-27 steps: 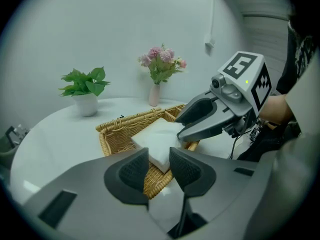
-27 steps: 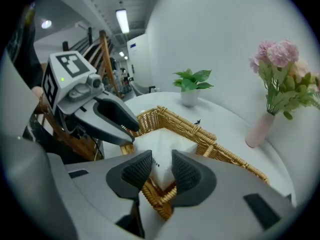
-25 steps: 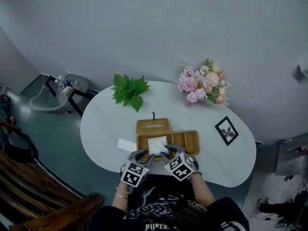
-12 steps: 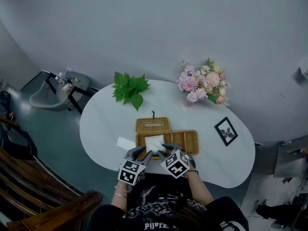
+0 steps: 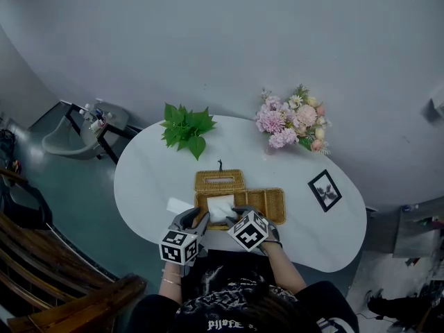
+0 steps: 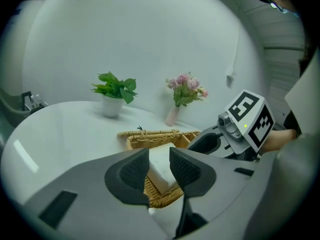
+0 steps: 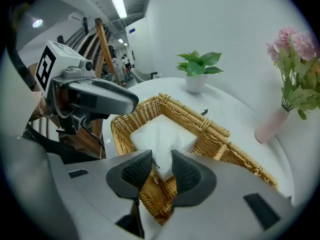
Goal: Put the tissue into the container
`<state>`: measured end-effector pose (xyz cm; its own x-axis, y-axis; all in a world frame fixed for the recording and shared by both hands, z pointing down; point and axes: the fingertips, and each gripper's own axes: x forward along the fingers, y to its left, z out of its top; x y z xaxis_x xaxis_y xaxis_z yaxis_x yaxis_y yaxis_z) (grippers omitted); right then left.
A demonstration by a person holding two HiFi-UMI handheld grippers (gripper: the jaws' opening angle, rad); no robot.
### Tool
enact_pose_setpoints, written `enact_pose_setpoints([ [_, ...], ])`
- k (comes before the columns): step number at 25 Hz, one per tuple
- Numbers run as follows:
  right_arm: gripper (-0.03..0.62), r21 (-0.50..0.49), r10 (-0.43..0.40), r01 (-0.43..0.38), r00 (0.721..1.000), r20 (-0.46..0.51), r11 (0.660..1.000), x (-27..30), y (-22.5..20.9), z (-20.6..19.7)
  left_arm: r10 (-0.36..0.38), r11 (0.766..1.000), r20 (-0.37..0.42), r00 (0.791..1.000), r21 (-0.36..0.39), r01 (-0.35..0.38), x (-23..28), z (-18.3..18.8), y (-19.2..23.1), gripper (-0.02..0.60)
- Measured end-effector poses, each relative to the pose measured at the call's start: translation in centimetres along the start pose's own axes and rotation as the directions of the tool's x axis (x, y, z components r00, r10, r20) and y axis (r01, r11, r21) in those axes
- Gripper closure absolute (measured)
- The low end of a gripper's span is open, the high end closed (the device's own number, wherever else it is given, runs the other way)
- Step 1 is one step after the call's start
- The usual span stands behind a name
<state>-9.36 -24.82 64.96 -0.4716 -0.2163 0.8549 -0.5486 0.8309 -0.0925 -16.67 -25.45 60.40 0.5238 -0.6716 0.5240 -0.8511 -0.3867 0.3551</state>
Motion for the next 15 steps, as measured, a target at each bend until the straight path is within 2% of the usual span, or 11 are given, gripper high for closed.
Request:
enact_pose_setpoints([
  [3, 0.447, 0.004, -0.004, 0.004, 1.000, -0.006, 1.000, 0.0, 0.0, 0.0, 0.009, 0.999, 0.047, 0.999, -0.041, -0.007, -0.4, 0.6, 0.4, 0.446],
  [9, 0.410, 0.034, -0.005, 0.003, 0.999, 0.050, 0.999, -0.2, 0.0, 0.4, 0.035, 0.994, 0.103, 0.994, -0.102, -0.024, -0.8, 0.9, 0.9, 0.446],
  [12, 0.369, 0.053, 0.007, -0.010, 0.997, 0.072, 0.999, -0.5, 0.1, 0.6, 0.037, 0.994, 0.106, 0.994, -0.104, -0.026, -1.0, 0.9, 0.8, 0.446],
  [15, 0.355, 0.061, 0.007, -0.013, 0.995, 0.095, 0.998, -0.9, 0.3, 0.8, 0.034, 0.995, 0.125, 0.992, -0.096, -0.022, -1.4, 1.2, 0.6, 0.446],
])
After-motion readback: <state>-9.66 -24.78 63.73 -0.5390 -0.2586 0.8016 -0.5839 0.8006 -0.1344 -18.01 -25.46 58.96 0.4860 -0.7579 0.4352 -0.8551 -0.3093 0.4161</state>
